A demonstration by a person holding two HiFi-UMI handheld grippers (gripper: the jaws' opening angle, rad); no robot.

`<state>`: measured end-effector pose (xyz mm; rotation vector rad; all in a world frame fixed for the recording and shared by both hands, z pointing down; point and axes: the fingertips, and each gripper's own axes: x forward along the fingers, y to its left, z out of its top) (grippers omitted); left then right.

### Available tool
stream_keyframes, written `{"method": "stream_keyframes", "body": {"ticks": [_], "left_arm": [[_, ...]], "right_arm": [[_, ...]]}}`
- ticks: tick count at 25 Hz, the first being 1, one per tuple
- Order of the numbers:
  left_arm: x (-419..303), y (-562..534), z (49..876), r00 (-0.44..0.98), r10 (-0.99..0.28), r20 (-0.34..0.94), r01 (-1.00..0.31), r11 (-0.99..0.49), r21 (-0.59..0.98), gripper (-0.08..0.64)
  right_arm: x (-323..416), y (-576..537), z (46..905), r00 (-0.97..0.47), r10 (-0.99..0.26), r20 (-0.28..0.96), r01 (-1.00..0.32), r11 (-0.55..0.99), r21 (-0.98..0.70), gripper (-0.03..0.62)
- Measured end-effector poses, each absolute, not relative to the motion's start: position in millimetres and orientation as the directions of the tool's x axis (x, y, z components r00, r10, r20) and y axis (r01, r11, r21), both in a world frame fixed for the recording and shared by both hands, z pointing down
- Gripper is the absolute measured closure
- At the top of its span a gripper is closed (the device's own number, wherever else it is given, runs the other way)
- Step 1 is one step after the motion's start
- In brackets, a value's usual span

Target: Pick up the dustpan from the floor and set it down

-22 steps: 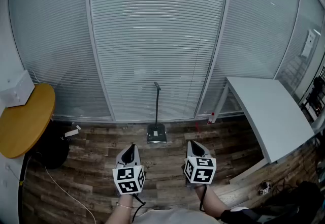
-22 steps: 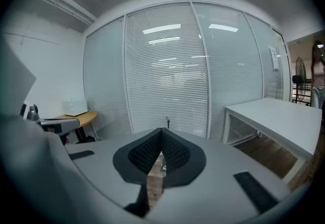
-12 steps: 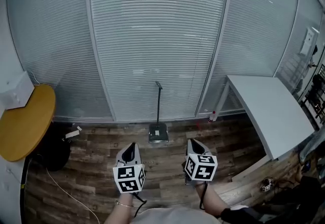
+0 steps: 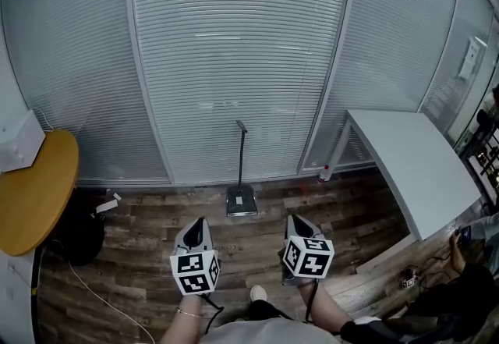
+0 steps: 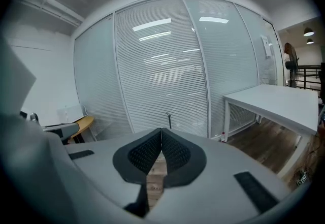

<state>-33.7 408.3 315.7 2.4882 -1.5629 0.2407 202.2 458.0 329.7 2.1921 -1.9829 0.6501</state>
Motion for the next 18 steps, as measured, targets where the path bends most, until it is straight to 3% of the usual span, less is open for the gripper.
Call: {"method": "stream_keyframes", "body": {"ticks": [18], "left_arm": [[15,274,326,0.381,-0.886,0.263,-0.923,-0.38,0.056,0.543]], "right_arm": [[251,312,348,-0.004,-0.911,0.413,-0.97,-0.097,-0.223,0.56]]}}
